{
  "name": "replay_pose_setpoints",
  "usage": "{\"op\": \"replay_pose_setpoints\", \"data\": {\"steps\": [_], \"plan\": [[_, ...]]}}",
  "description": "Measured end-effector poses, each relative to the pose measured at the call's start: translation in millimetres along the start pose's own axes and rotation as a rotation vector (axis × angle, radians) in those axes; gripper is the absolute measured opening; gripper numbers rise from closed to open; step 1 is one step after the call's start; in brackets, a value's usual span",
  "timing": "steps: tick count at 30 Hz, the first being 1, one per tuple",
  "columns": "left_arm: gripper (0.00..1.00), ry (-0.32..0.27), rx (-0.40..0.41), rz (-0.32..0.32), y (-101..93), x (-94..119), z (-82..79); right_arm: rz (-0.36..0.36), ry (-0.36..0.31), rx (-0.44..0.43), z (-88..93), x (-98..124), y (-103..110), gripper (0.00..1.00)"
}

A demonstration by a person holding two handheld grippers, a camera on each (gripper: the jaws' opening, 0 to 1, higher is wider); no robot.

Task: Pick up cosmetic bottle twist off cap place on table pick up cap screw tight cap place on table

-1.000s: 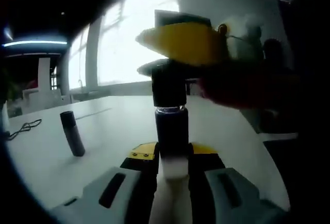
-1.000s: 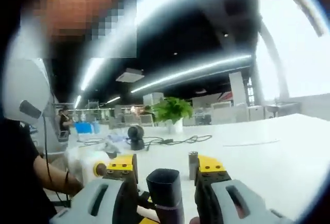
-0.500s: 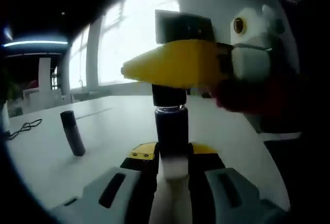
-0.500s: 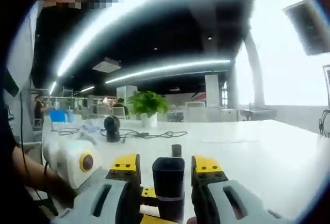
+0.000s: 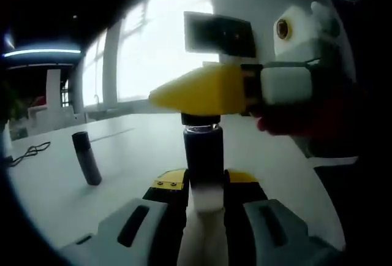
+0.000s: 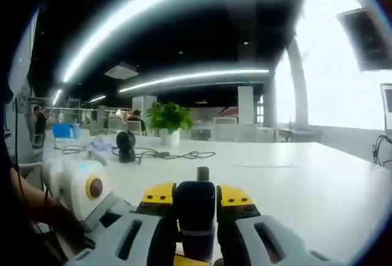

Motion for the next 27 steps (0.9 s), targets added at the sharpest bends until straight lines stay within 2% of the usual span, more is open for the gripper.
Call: {"op": "replay_pose_setpoints", "data": {"steps": [7,12,17,27], "plan": [[0.12,0.000,-0.002,0.008,-0.6,0.0,0.0,-0.021,0.000,0.018,0.1,1.7,-0.4,0.17],[0.12,0.001,-0.002,0.009,-0.5,0.0,-0.1,-0.067,0.002,0.015,0.0,1.6,-3.7,0.16],[0.12,0.000,-0.002,0.012,-0.8,-0.3,-0.2,-0.164,-0.005,0.078,-1.5,0.5,-6.5,0.17],[0.12,0.003,-0.004,0.012,-0.1,-0.4,0.0,-0.309,-0.015,0.080,-2.2,-4.4,-16.7,0.17]]}}
Point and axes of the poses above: the point that each gripper's makers call its tool centre point, and the gripper's own axes: x roughly backward along the fingers, y roughly to its left, z roughly out of its underside, the point moved 10 cm from there along x, roughly backward along the fingers, and after that the axes turned 2 degrees about x, right-handed, at the moved point
